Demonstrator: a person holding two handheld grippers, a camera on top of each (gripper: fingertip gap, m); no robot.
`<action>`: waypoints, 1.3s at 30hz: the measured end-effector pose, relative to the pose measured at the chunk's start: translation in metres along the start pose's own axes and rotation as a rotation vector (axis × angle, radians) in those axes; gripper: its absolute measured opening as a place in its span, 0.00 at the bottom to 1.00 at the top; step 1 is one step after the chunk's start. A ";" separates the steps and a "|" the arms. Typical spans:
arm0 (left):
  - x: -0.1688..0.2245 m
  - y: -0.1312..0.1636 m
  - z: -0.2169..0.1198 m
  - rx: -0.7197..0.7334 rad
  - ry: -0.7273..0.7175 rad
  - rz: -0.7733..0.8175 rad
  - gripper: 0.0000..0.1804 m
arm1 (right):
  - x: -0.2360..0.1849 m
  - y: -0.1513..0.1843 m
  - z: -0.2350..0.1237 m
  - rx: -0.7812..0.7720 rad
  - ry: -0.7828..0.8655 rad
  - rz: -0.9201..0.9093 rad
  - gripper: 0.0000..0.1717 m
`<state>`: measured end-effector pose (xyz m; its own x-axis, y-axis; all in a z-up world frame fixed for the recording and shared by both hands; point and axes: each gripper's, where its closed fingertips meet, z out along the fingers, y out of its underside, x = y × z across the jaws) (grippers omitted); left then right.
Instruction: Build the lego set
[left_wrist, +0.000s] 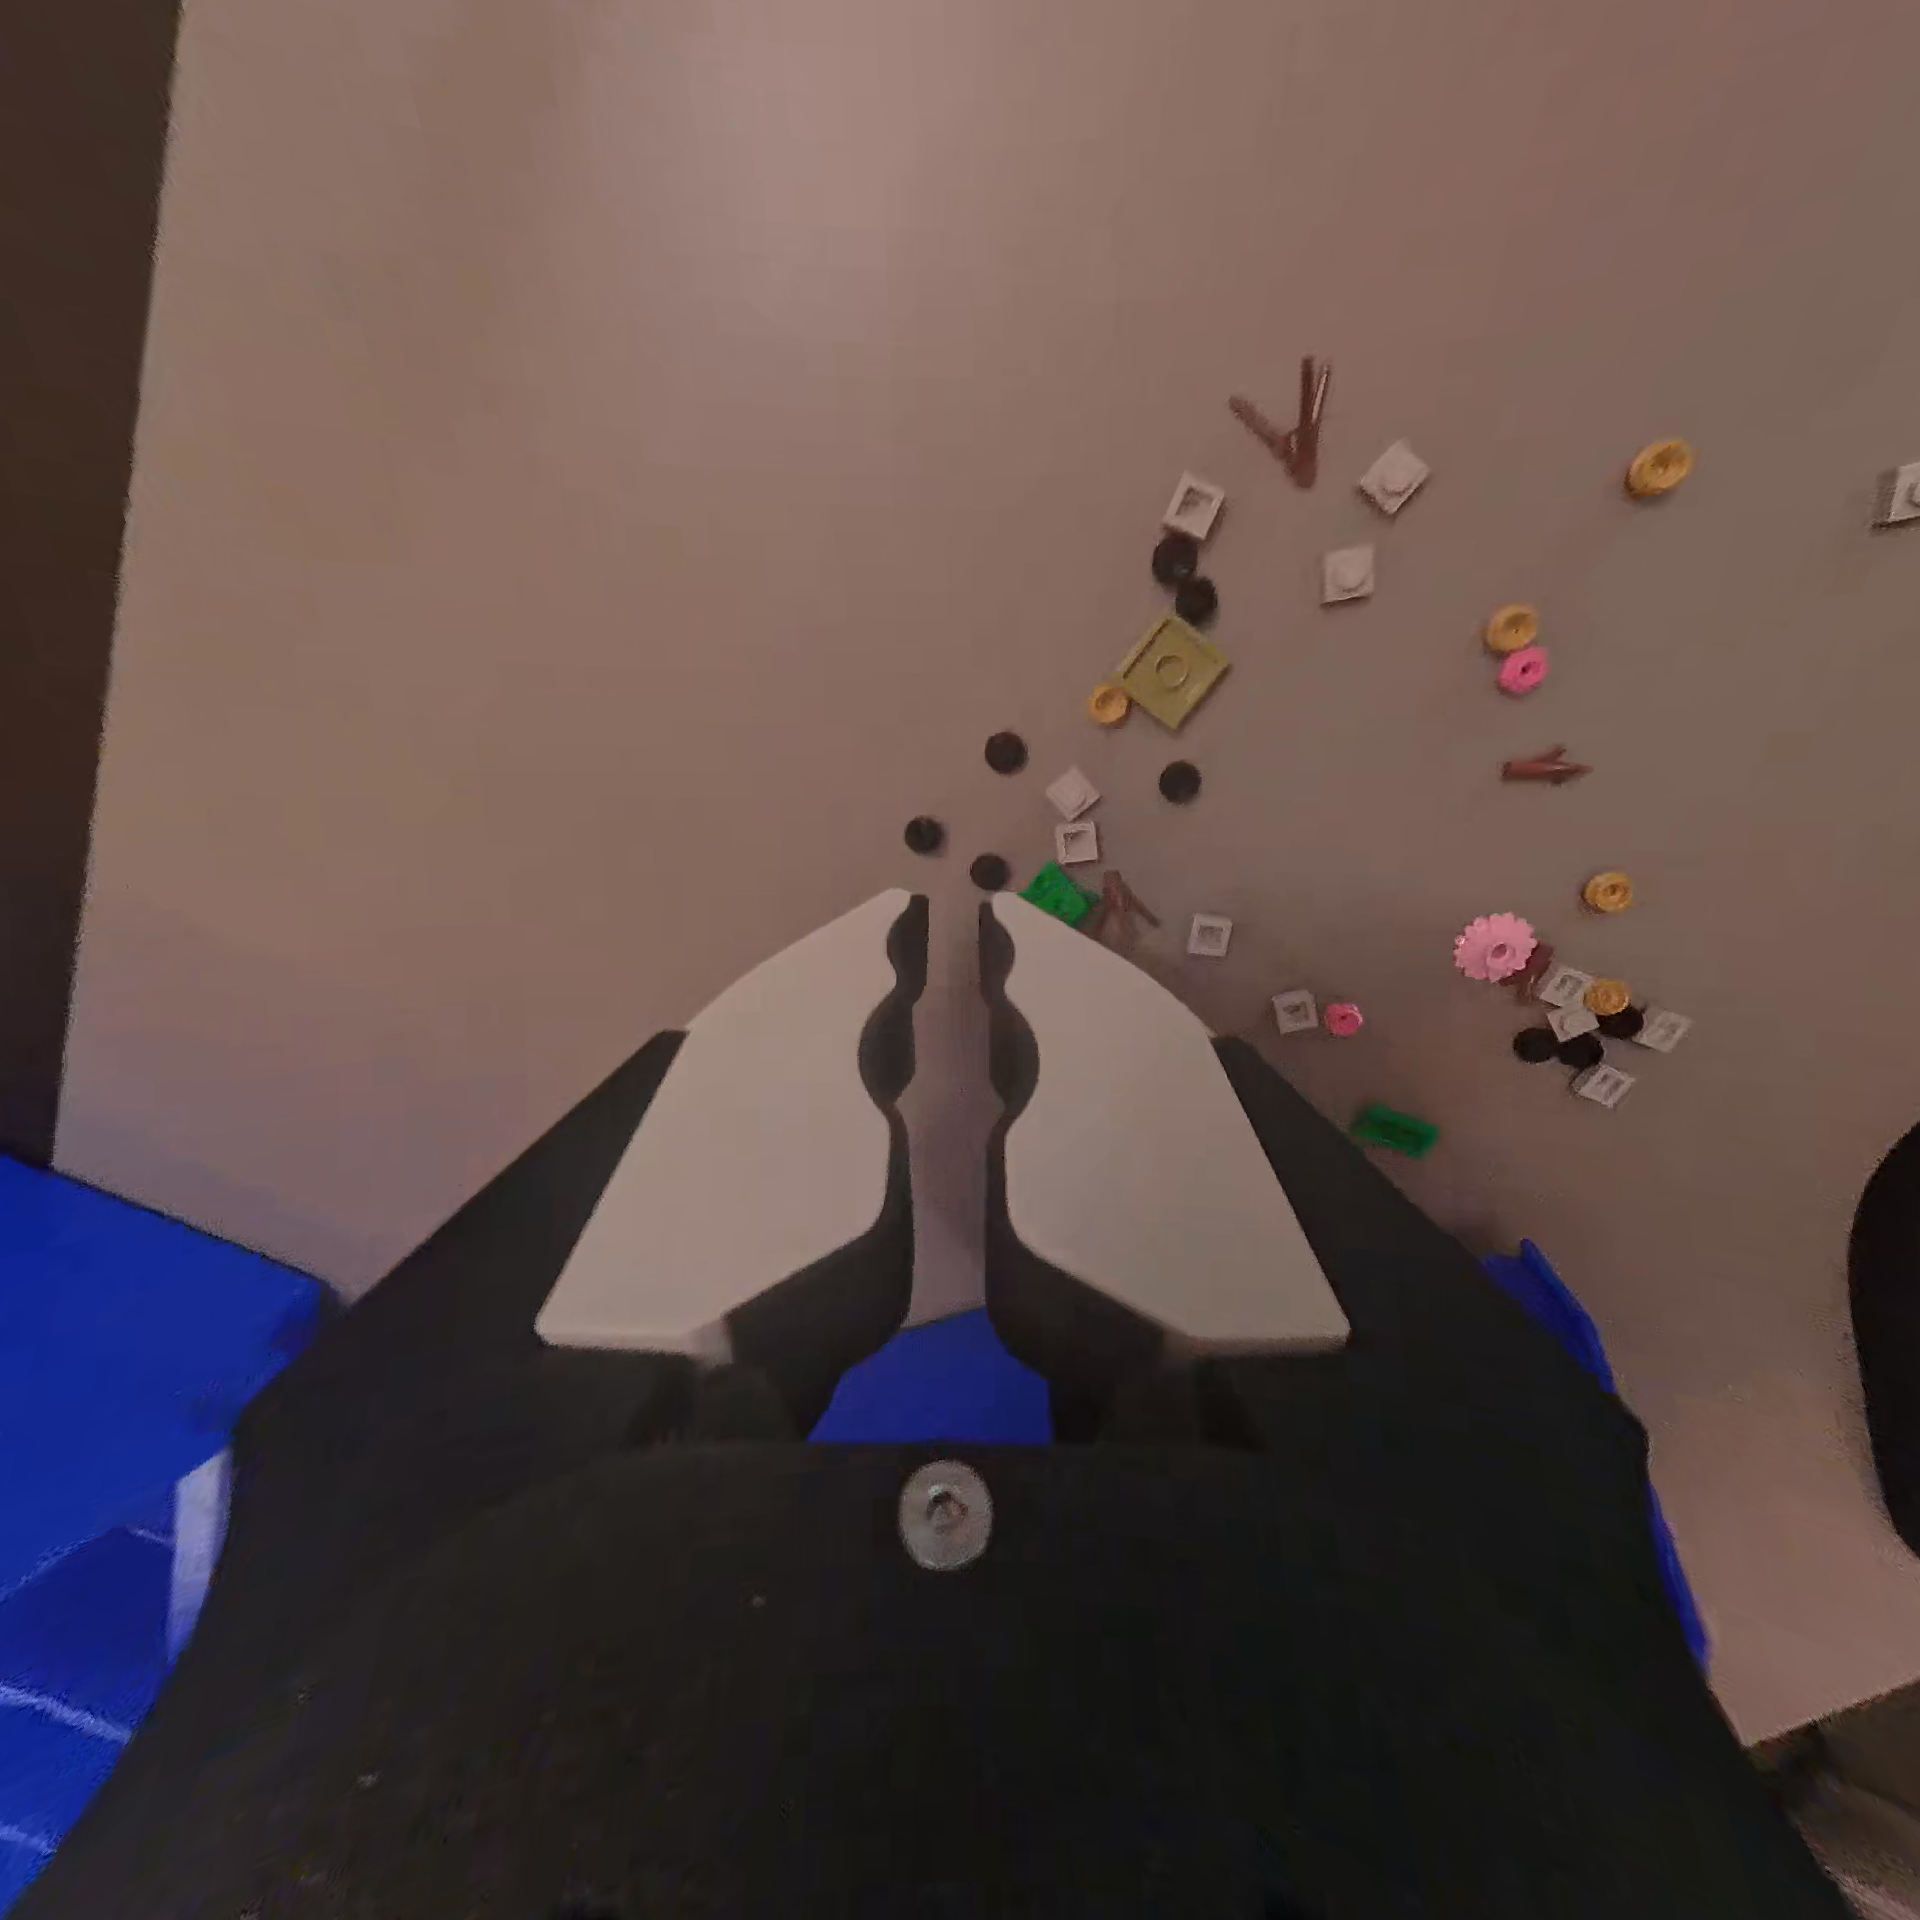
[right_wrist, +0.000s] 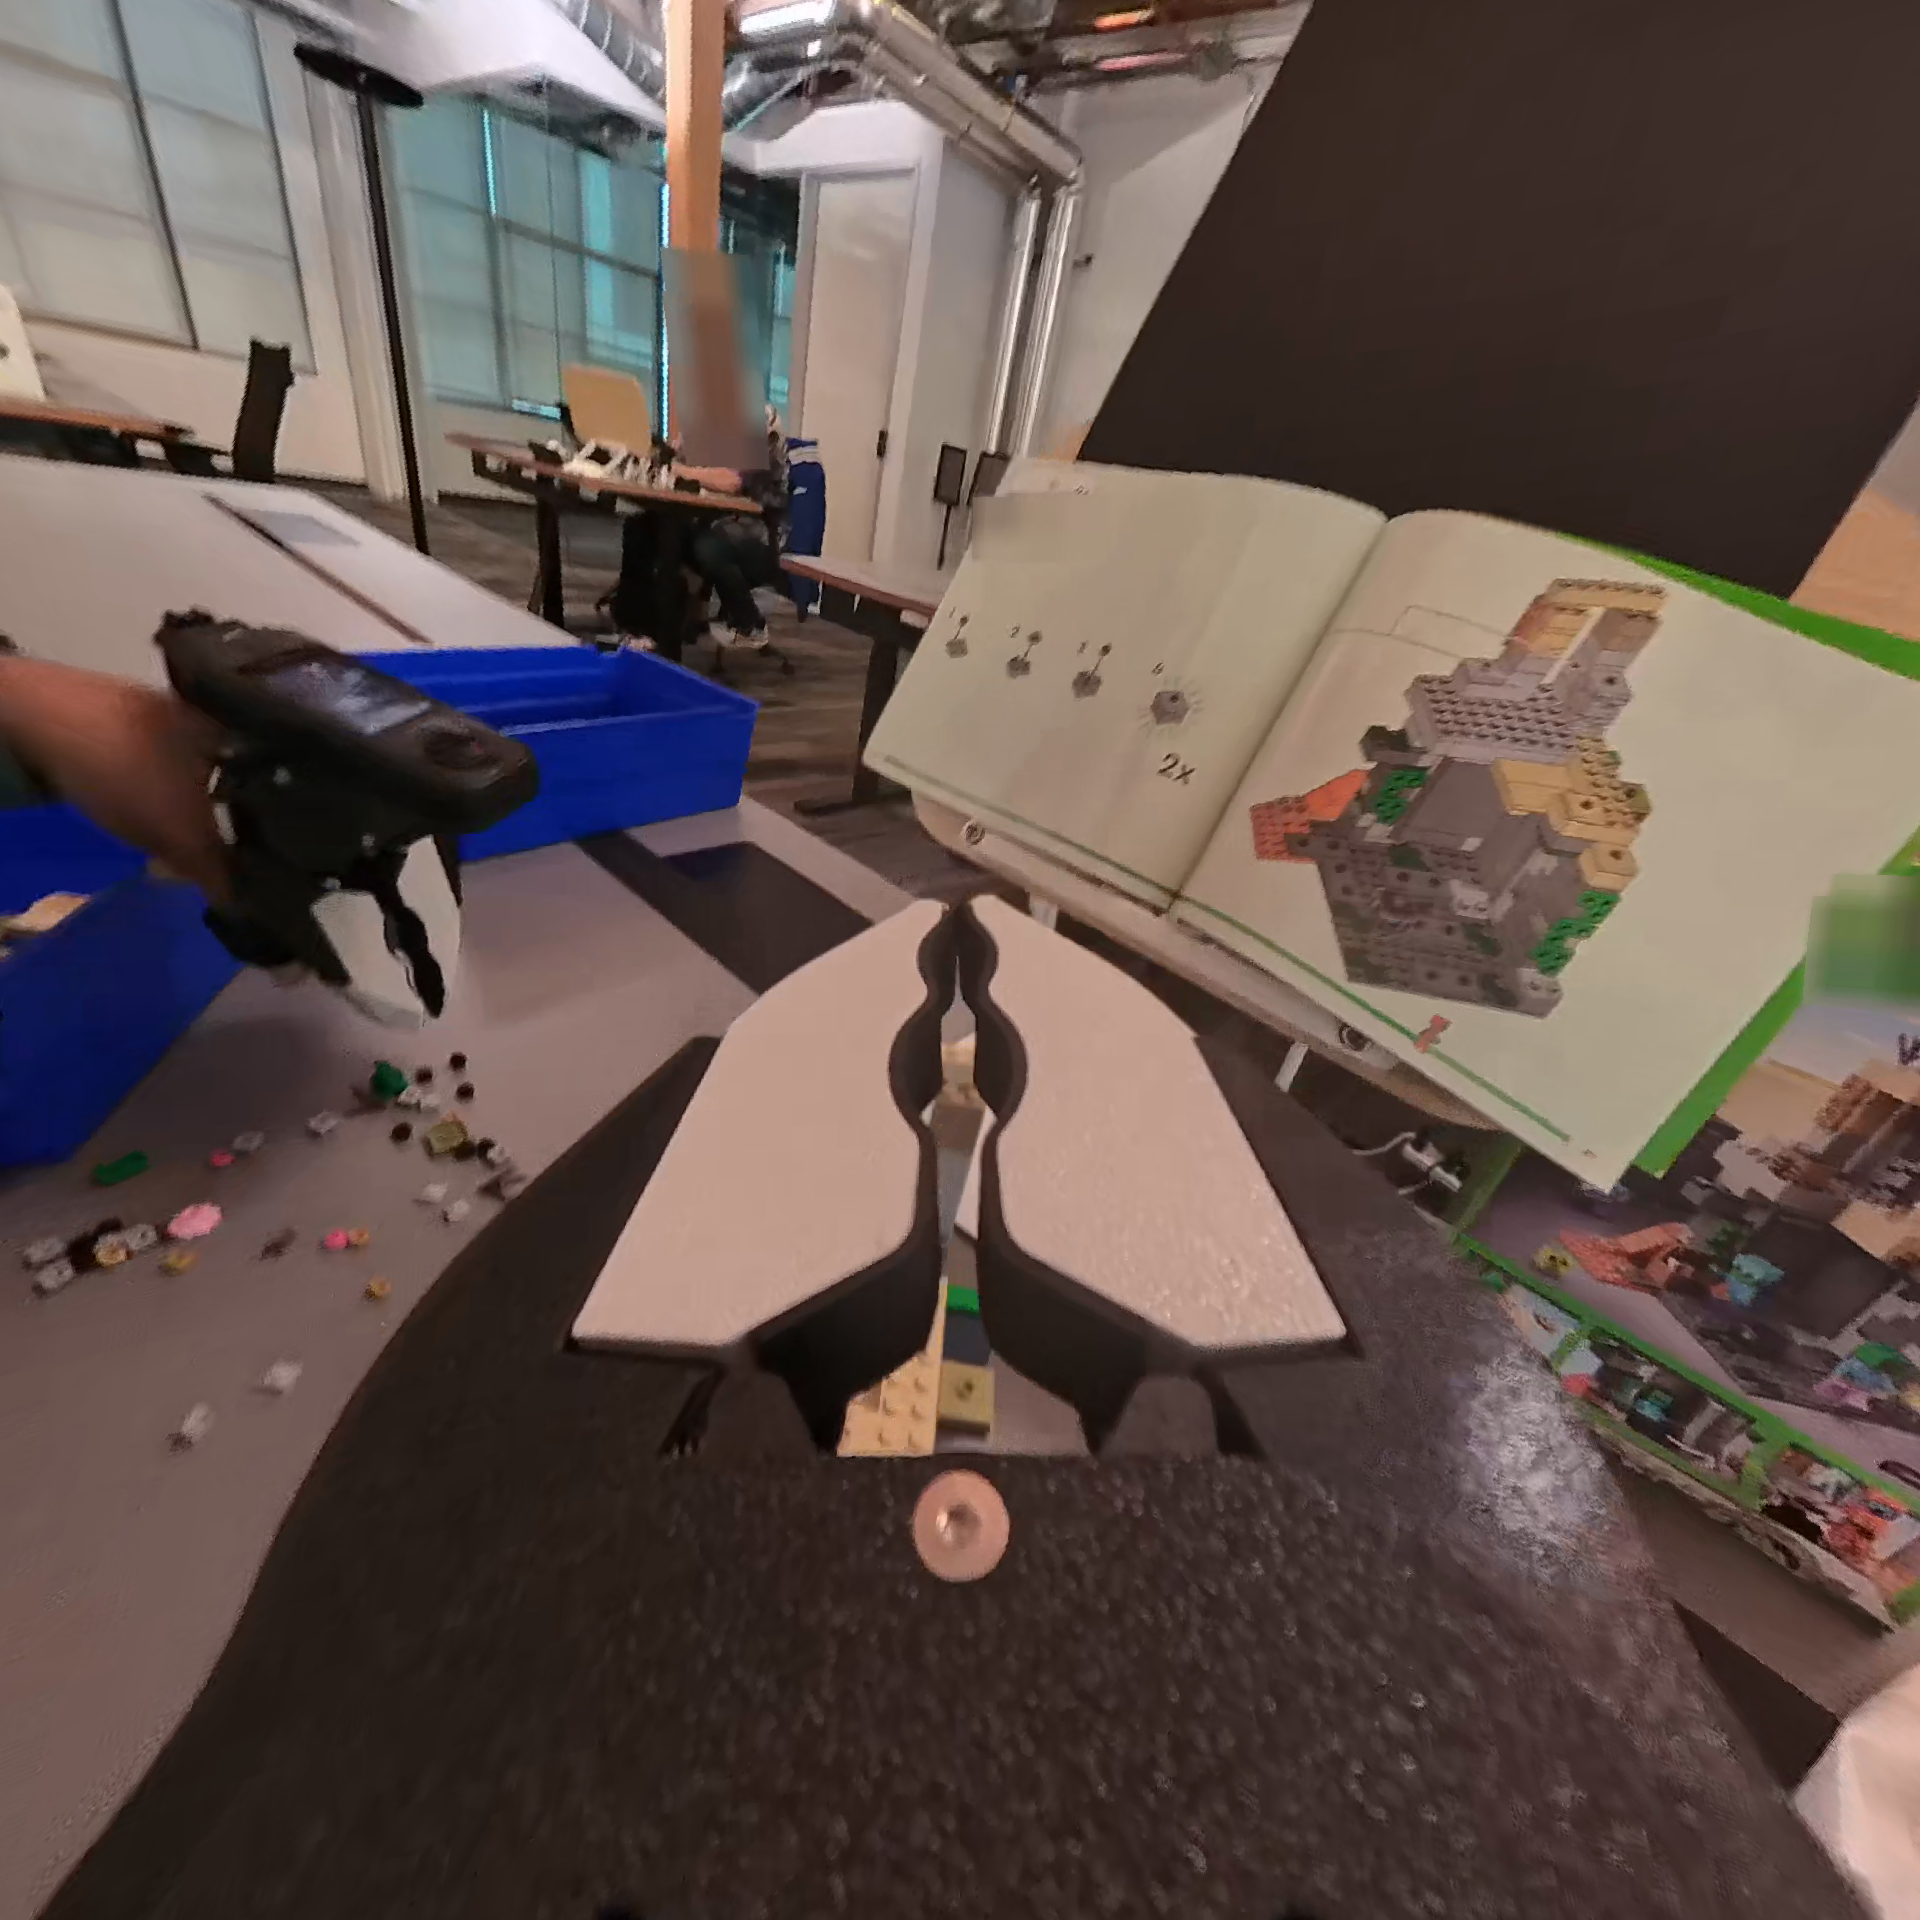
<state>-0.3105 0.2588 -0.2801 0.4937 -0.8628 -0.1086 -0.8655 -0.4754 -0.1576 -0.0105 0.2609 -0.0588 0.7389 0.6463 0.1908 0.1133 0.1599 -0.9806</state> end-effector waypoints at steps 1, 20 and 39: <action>-0.001 0.002 0.002 -0.004 0.011 -0.008 0.05 | -0.003 0.006 -0.002 -0.022 -0.005 -0.013 0.00; 0.007 0.008 0.025 -0.083 0.151 -0.091 0.06 | -0.011 0.065 -0.033 -0.136 -0.002 0.008 0.00; 0.007 -0.005 0.005 -0.072 0.062 -0.041 0.00 | -0.004 0.070 -0.043 -0.139 0.020 0.020 0.00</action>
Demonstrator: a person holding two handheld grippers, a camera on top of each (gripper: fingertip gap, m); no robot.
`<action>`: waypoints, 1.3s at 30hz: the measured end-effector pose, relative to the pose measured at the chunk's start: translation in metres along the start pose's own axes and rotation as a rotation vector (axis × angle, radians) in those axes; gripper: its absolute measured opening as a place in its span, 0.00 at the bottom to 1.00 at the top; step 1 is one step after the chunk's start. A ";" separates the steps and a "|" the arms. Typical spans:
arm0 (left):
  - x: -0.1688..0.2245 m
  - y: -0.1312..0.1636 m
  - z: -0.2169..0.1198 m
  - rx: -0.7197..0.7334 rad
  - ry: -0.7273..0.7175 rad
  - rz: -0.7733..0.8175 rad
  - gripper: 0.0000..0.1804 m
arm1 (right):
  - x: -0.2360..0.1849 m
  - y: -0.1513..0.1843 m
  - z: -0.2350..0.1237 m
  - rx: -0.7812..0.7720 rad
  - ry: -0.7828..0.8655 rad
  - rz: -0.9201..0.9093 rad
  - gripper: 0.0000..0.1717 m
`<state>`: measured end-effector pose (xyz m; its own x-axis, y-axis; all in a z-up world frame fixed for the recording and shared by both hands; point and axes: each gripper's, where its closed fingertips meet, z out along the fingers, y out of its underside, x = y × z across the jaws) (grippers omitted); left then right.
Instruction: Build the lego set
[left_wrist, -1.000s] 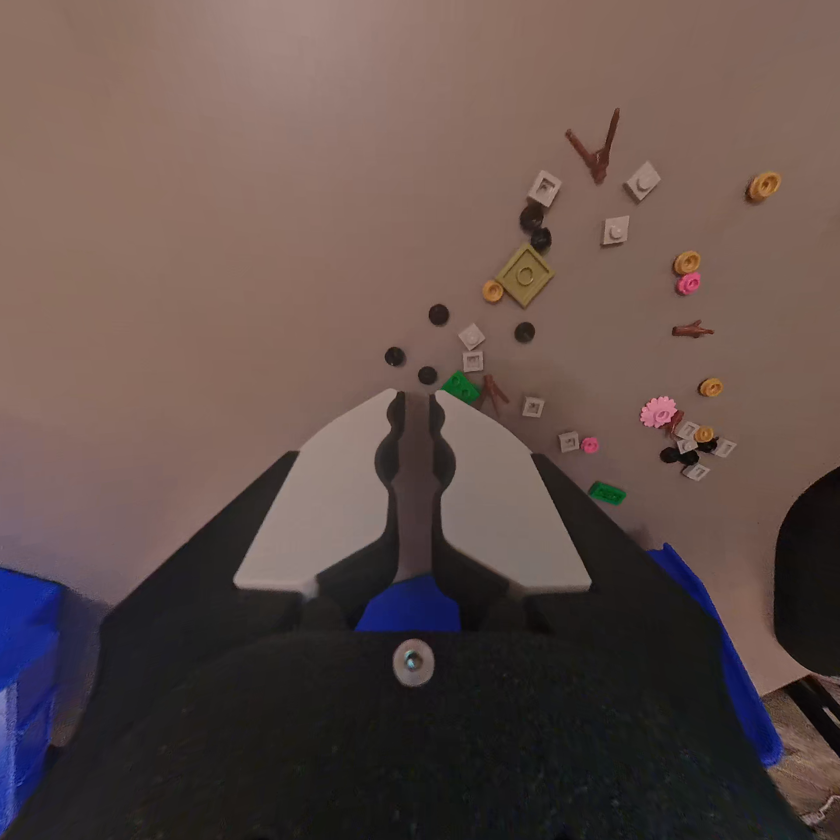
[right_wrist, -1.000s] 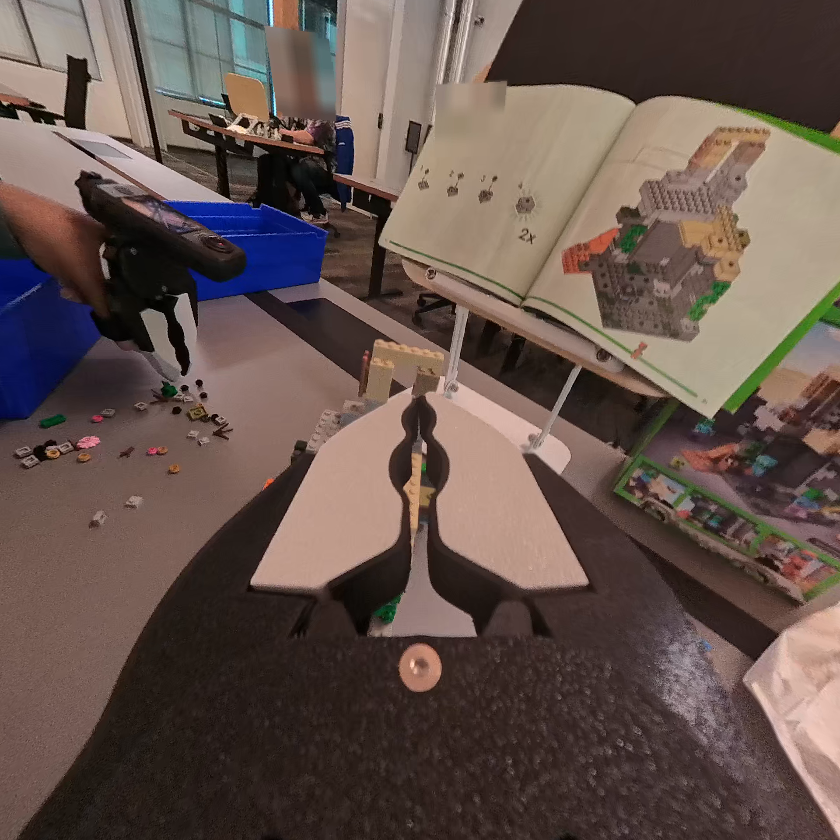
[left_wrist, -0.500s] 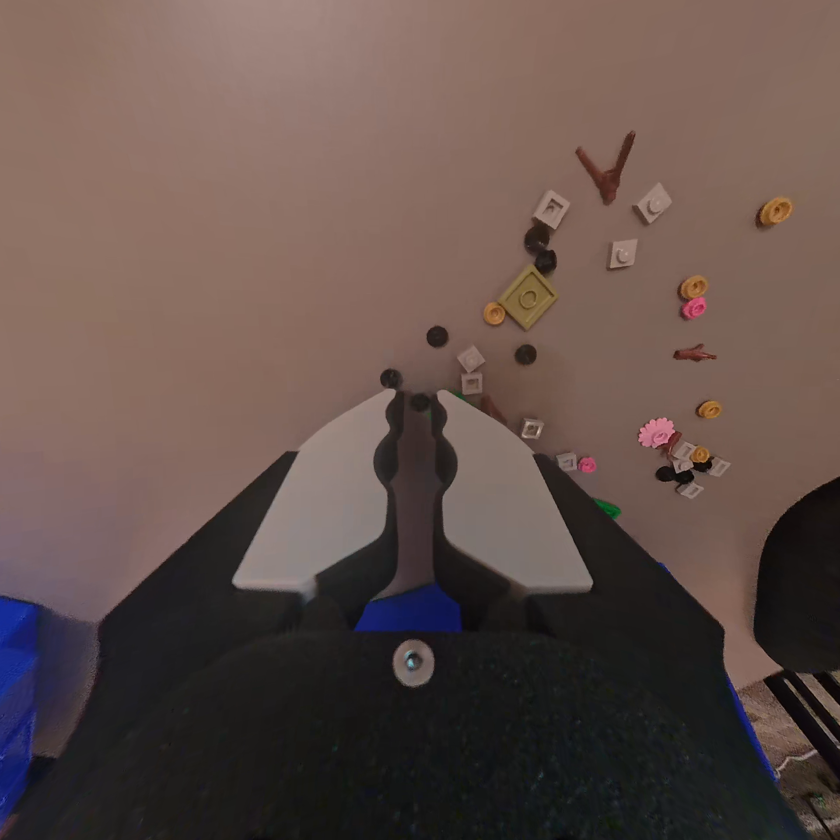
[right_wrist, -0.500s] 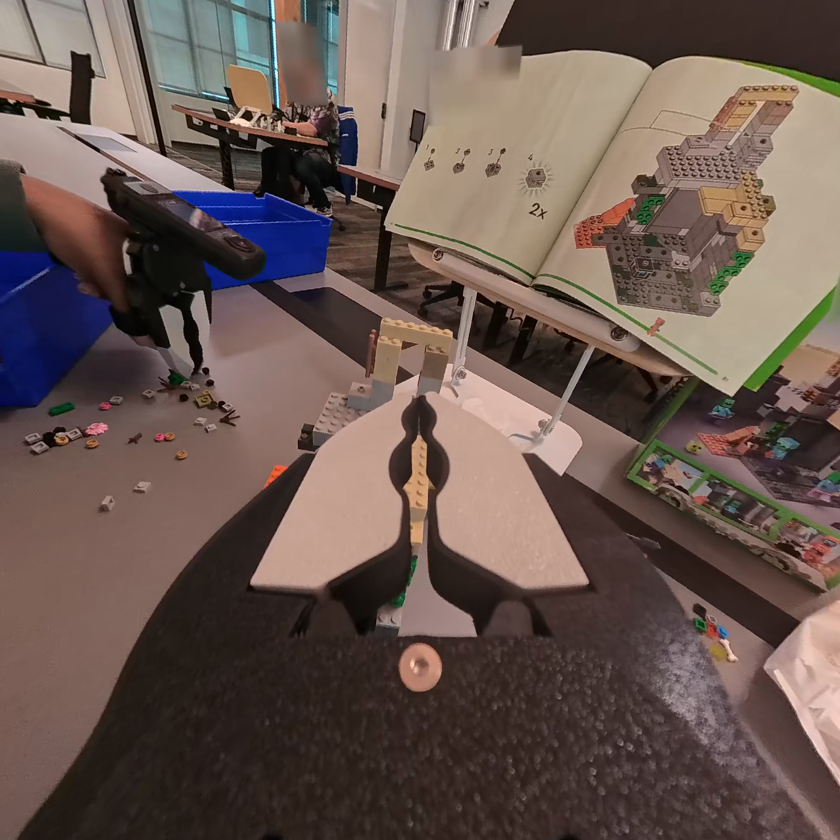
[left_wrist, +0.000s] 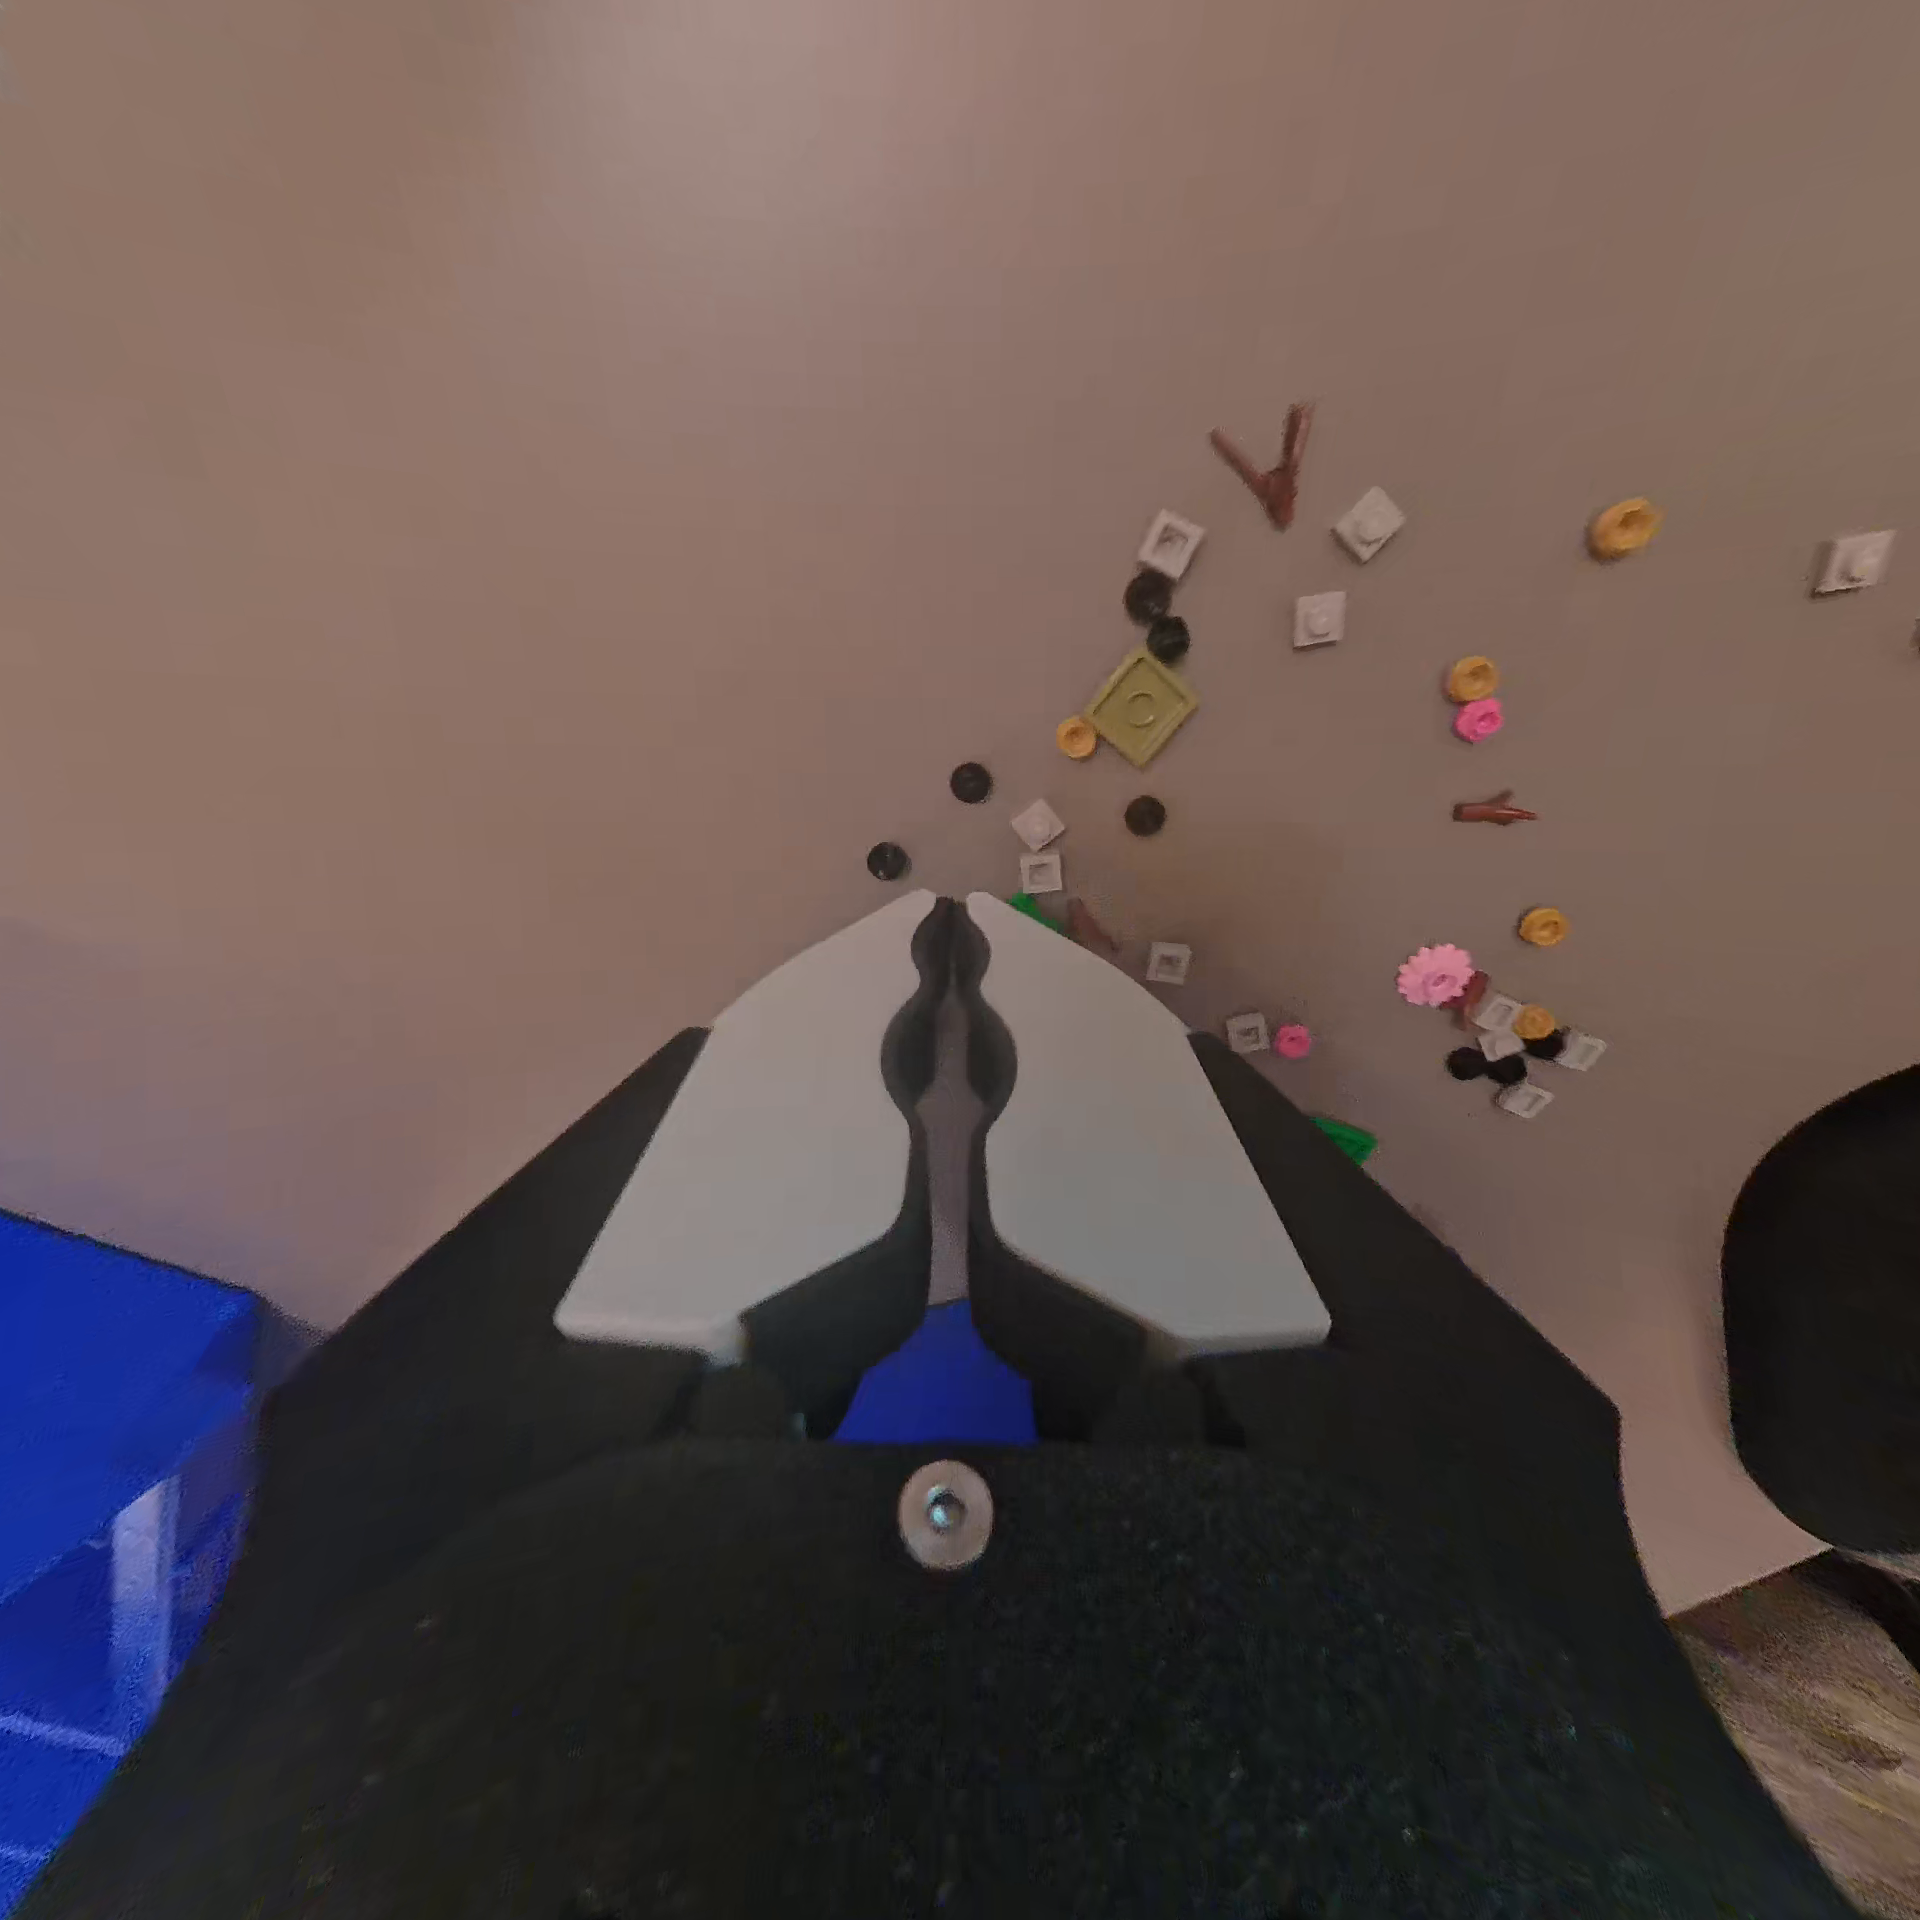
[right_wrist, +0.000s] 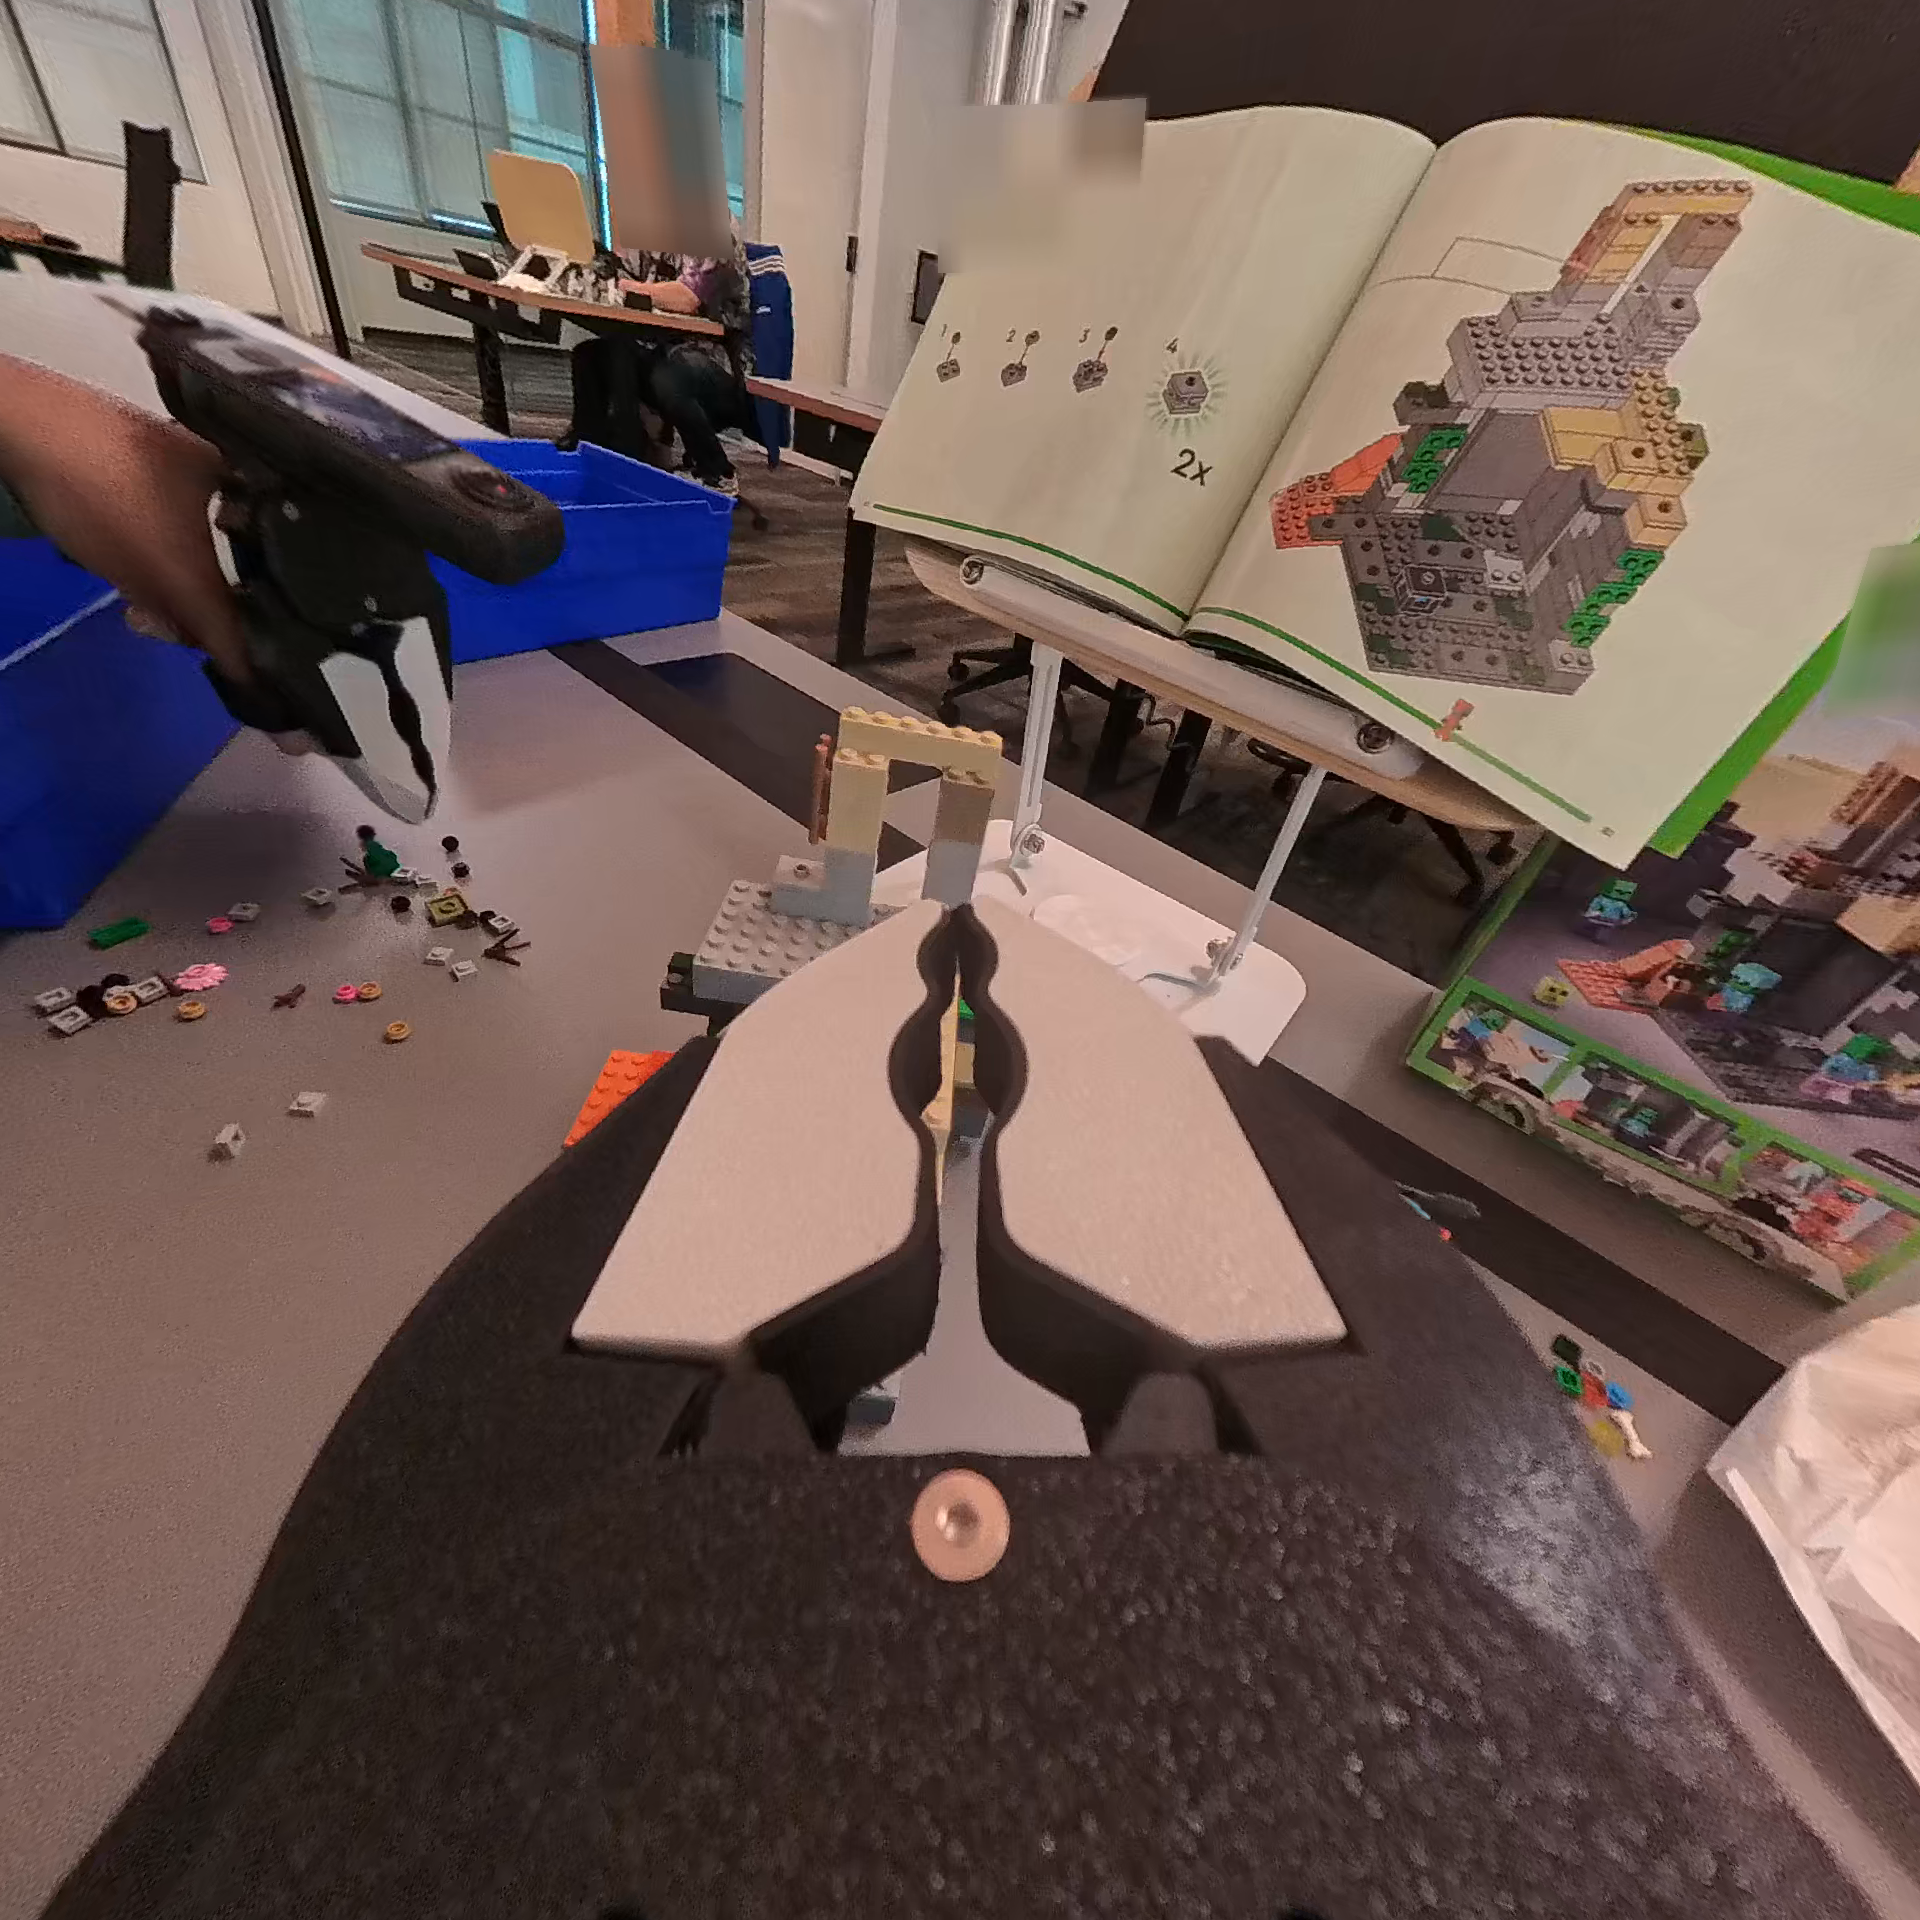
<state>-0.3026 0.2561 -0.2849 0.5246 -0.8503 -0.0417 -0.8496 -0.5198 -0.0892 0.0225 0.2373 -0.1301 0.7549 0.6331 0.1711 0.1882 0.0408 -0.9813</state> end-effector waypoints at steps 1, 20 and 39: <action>0.001 -0.003 -0.006 0.009 -0.005 0.005 0.00 | 0.001 0.000 -0.001 0.000 0.000 0.007 0.00; 0.004 0.054 0.011 -0.259 0.051 0.069 0.10 | 0.000 0.004 -0.011 0.006 -0.013 0.029 0.00; 0.098 -0.048 -0.027 0.078 0.107 0.245 0.04 | 0.000 0.006 -0.011 0.002 -0.009 0.027 0.00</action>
<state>-0.2118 0.1950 -0.2579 0.2920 -0.9558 0.0339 -0.9415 -0.2935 -0.1658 0.0312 0.2291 -0.1350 0.7539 0.6411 0.1437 0.1664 0.0253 -0.9857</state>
